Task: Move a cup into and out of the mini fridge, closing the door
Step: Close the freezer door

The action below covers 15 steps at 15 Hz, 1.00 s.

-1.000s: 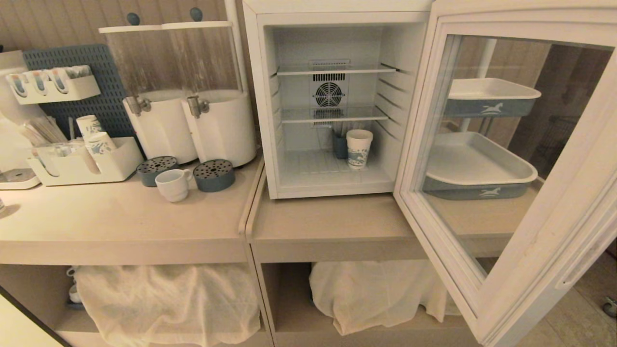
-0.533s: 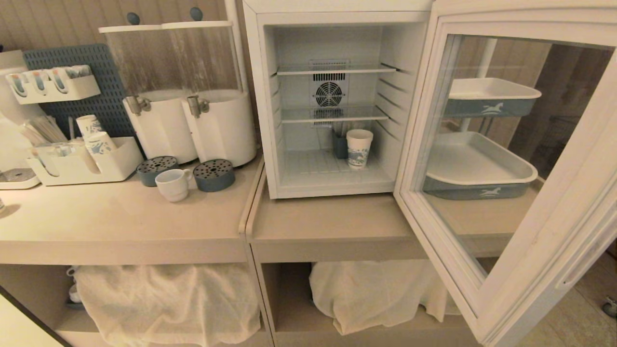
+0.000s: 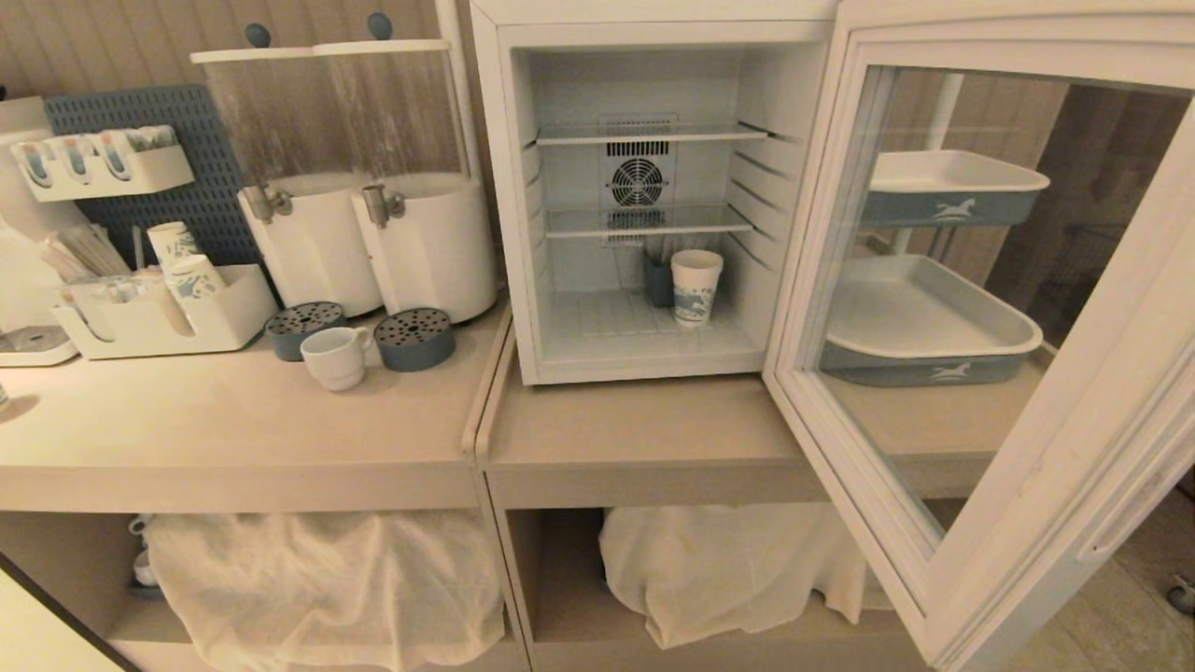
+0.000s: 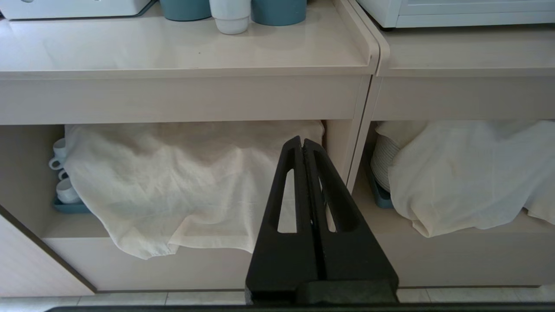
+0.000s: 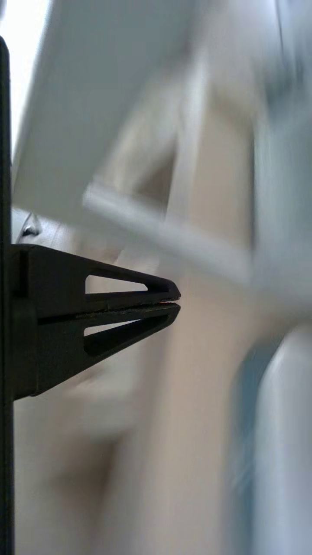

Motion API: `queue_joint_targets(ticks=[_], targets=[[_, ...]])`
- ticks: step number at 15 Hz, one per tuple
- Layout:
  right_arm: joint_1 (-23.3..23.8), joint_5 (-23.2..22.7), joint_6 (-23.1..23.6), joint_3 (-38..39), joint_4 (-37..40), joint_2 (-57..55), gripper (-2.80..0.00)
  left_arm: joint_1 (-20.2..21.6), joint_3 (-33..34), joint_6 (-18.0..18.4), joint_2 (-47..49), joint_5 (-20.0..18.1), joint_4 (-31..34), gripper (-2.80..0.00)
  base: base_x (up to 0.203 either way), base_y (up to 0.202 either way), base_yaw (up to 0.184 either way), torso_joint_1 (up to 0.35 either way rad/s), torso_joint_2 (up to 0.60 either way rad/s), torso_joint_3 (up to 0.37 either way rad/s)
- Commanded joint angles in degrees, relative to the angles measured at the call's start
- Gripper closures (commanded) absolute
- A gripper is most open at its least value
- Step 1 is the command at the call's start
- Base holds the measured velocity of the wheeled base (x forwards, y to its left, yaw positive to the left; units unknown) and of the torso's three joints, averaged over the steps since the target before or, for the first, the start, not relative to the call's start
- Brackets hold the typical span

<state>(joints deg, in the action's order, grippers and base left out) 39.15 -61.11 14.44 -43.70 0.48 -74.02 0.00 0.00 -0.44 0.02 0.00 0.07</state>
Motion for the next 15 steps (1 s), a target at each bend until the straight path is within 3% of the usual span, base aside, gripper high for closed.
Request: queue_joint_targets(ticks=[1, 9, 15], targets=[[-1.7, -10.8, 0.9, 1.2, -2.8, -4.0, 0.0, 0.0, 0.1, 0.0, 0.0, 0.0, -0.1, 0.0, 0.0, 0.0, 0.0, 0.0, 0.0, 0.0], [-17.2, -11.7, 0.1, 0.4, -2.9, -3.4, 0.0, 0.0, 0.1, 0.0, 0.0, 0.0, -0.1, 0.0, 0.0, 0.0, 0.0, 0.0, 0.0, 0.0], [-31.3, -1.6, -7.1, -3.9, -3.0, -2.8, 0.0, 0.0, 0.1, 0.0, 0.0, 0.0, 0.0, 0.0, 0.0, 0.0, 0.0, 0.0, 0.0, 0.0]])
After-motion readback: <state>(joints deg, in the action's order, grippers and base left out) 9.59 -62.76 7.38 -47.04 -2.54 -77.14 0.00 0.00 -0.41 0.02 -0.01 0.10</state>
